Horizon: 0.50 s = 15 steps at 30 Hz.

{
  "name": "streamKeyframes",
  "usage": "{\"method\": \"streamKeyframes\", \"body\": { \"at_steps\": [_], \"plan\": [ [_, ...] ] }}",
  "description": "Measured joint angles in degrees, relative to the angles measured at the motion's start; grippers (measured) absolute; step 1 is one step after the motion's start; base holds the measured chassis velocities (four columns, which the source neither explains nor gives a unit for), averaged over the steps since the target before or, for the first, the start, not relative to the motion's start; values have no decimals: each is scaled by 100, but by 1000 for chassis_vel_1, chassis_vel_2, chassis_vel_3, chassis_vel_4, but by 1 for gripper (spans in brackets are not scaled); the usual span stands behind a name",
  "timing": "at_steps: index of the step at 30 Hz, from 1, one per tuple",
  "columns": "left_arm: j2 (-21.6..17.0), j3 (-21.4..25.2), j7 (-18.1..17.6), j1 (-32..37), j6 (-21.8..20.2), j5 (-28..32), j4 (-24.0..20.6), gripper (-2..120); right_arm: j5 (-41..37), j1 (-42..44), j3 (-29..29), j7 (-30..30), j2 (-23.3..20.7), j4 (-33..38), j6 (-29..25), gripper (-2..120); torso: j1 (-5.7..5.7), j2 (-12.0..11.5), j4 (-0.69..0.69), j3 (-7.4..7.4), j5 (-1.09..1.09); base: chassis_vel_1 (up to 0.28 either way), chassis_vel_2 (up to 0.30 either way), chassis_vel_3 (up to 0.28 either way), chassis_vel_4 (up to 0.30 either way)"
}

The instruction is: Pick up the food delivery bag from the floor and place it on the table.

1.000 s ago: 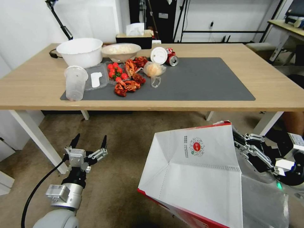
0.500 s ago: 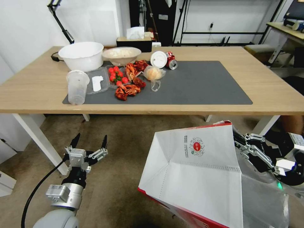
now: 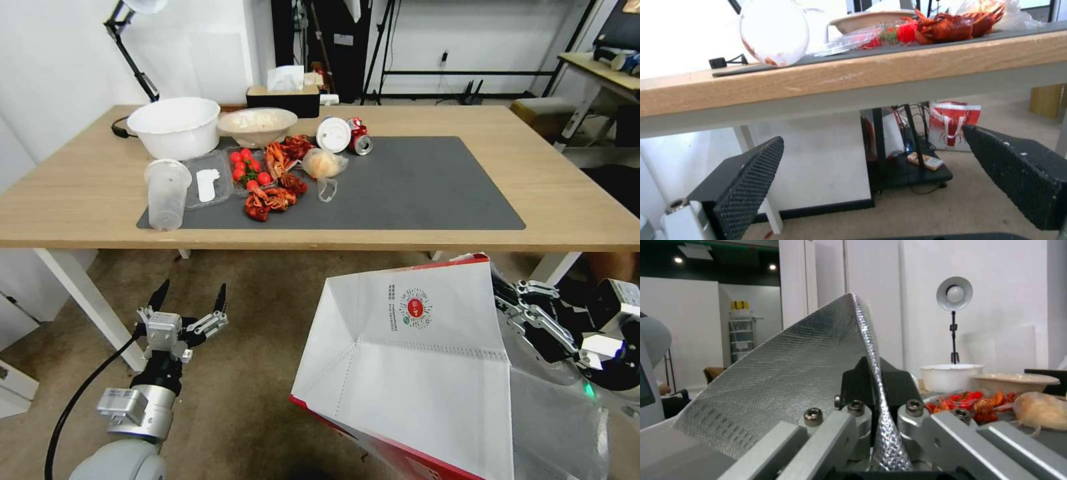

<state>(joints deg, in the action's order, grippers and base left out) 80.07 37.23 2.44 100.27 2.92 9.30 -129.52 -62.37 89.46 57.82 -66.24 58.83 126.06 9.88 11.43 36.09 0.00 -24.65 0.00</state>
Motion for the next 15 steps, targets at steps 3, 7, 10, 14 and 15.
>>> {"method": "streamKeyframes", "body": {
  "at_steps": [3,7,10,14,15],
  "plan": [
    [6,0,-1,-12,-1,1,0,100,17,26,1,36,9,21,-14,0,22,58,0,-37,0,0,0,0,0],
    [-5,0,0,-39,-2,6,24,100,30,72,7,89,45,86,-39,0,63,156,-1,-94,0,0,0,0,0],
    [-11,-9,1,-44,-6,7,36,100,27,100,21,88,70,118,-40,0,85,214,0,-129,0,0,0,0,0],
    [-7,-34,4,-40,-10,6,39,100,26,135,30,78,94,141,-42,0,125,307,-1,-183,0,0,0,0,0],
    [-7,-35,5,-37,-10,5,39,100,26,137,32,75,99,143,-42,0,138,336,0,-200,1,0,0,0,0]
  ]
}}
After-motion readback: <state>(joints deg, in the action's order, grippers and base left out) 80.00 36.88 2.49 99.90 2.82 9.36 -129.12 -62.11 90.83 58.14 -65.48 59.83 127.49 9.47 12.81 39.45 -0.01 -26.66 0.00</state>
